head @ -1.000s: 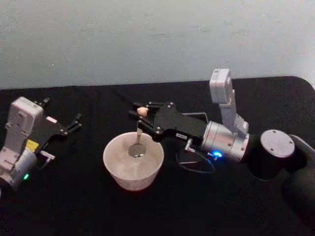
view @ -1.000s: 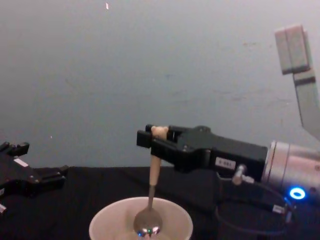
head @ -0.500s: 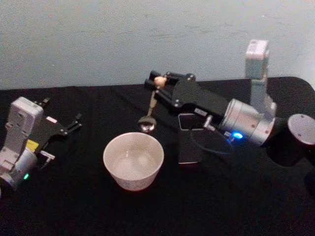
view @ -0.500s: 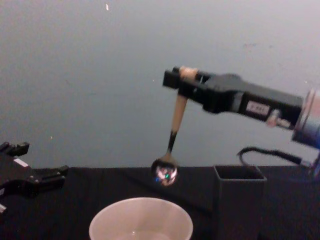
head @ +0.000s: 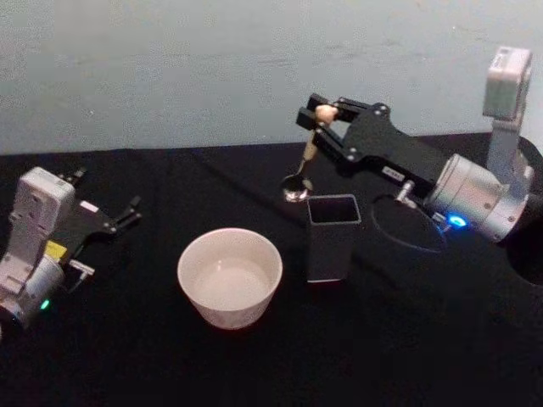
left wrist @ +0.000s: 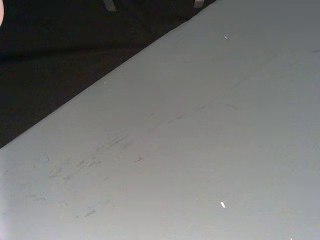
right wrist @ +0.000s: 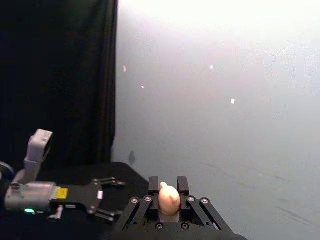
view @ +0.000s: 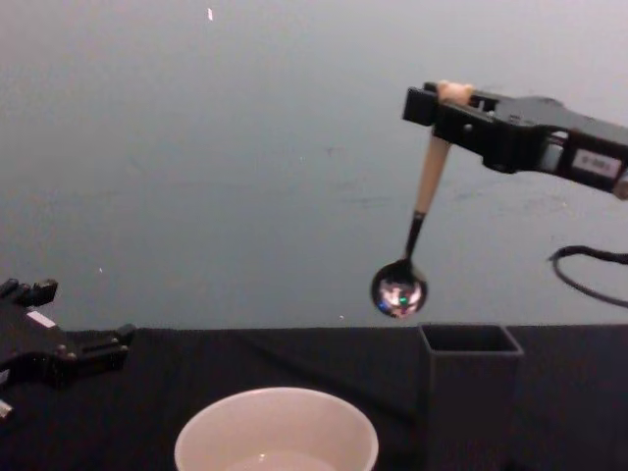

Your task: Pick up the stirring spoon with one hand, stir inside the cup, then place it back in its original position.

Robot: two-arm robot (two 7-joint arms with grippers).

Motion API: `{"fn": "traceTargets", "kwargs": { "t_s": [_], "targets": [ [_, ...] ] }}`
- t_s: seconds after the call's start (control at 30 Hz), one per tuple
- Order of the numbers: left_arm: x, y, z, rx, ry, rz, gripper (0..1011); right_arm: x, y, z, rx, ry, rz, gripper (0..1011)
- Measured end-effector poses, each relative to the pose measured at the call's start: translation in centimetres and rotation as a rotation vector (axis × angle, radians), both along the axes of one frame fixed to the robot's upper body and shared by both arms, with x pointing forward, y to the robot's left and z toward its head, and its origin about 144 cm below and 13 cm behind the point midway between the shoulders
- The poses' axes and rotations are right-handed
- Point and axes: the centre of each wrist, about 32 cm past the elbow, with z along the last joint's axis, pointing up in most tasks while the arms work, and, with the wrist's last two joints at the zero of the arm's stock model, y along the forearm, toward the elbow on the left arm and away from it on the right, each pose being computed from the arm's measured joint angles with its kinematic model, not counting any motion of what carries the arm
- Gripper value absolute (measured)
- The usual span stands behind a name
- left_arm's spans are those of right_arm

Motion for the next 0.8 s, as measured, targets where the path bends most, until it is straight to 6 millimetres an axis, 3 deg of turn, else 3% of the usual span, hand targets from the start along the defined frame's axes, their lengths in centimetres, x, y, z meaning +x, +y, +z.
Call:
{"fn": "traceTargets", "kwargs": {
  "t_s": [0.3, 0.8],
  "targets": [
    [0.0, 0.0, 0.0, 0.0, 0.0, 0.0, 1001, -0.8, -1.5, 0.1, -0.03, -0.001, -0.062, 217],
    [0.0, 0.0, 0.0, 0.0, 0.0, 0.0, 1001, -1.5, -2.3, -0.7, -0.071, 0.053, -0.103, 217]
  ]
}}
